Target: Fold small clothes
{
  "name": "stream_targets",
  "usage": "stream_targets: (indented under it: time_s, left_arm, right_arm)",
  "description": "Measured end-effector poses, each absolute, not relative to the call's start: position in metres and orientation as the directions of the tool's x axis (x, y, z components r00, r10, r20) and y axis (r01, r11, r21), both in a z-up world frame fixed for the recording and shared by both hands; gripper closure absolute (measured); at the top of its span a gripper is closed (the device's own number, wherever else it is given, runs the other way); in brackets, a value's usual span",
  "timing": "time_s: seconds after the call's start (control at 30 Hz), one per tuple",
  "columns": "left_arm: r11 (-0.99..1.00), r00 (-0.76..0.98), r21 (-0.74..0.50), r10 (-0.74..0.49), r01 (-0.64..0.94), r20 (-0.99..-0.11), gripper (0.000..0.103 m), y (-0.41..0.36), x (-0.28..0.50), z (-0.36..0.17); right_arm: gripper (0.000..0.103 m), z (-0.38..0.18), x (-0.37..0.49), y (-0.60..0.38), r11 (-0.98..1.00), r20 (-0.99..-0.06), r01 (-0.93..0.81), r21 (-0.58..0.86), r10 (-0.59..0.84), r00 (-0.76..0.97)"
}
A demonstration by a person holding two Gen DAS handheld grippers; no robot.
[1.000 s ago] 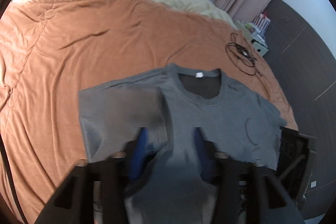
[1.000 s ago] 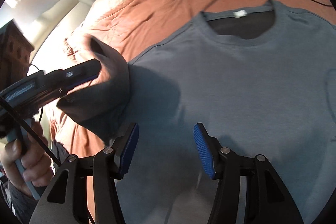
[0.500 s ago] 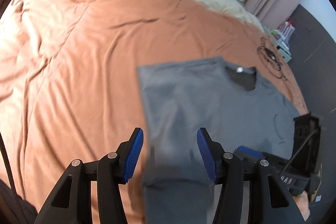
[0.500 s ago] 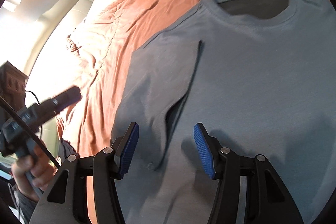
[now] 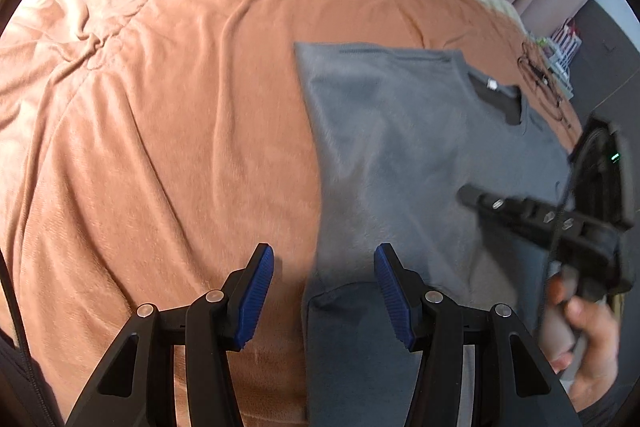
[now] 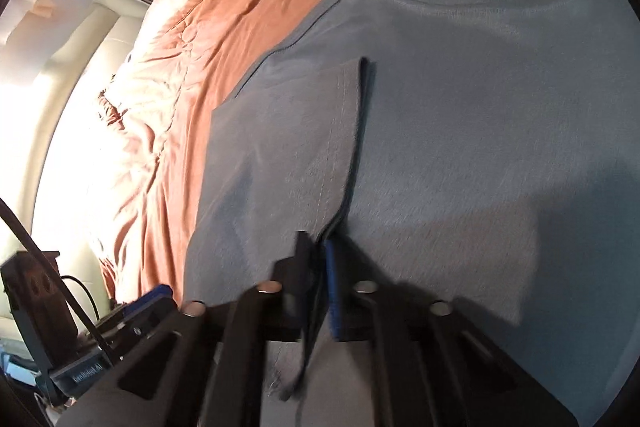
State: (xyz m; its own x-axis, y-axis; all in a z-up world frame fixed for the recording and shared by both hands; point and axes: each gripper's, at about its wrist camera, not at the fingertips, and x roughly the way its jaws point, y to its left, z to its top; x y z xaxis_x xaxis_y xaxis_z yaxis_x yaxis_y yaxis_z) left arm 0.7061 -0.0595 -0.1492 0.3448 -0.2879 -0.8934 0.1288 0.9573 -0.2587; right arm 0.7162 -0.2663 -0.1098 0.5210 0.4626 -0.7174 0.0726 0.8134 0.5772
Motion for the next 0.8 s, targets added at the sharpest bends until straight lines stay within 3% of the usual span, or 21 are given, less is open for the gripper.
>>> stream_targets:
  time_s: [0.17, 0.3, 0.33, 0.43, 0.47, 0.8]
  left_arm:
    - [0.979, 0.309, -0.158, -0.191, 0.127, -0.932, 0.048, -0.063, 0.706, -0.169]
    - [0.977, 0.310, -0.182, -0.209, 0.115, -0.928, 0.048, -0.056, 0.700, -0.167]
    - [0.977, 0.310, -0.182, -0.208, 0.111, -0.928, 0.048, -0.054, 0.697, -0.165]
    - [0.977, 0.327, -0.185, -0.209, 0.103, -0.922, 0.048, -0.050, 0.688, -0.156]
    - [0.976, 0.334, -0.192, -0.216, 0.105, -0.918, 0.048, -0.050, 0.686, -0.151]
    - [0.964, 0.410, -0.217, -0.261, 0.151, -0.874, 0.048, -0.082, 0.662, -0.096]
  right_arm:
    - [0.103, -0.095, 0.709, -0.273, 0.868, -0.756, 0.097, 0.487, 0.362, 0.546]
    - [0.099, -0.095, 0.701, -0.266, 0.884, -0.802, 0.098, 0.457, 0.362, 0.475]
    - [0.091, -0.090, 0.698, -0.266, 0.888, -0.800, 0.082, 0.452, 0.363, 0.477]
    - [0.047, -0.075, 0.679, -0.271, 0.895, -0.779, 0.051, 0.443, 0.357, 0.515]
    - [0.044, -0.070, 0.675, -0.275, 0.892, -0.771, 0.049, 0.450, 0.360, 0.526]
    - [0.044, -0.032, 0.608, -0.346, 0.923, -0.764, 0.074, 0.378, 0.265, 0.589]
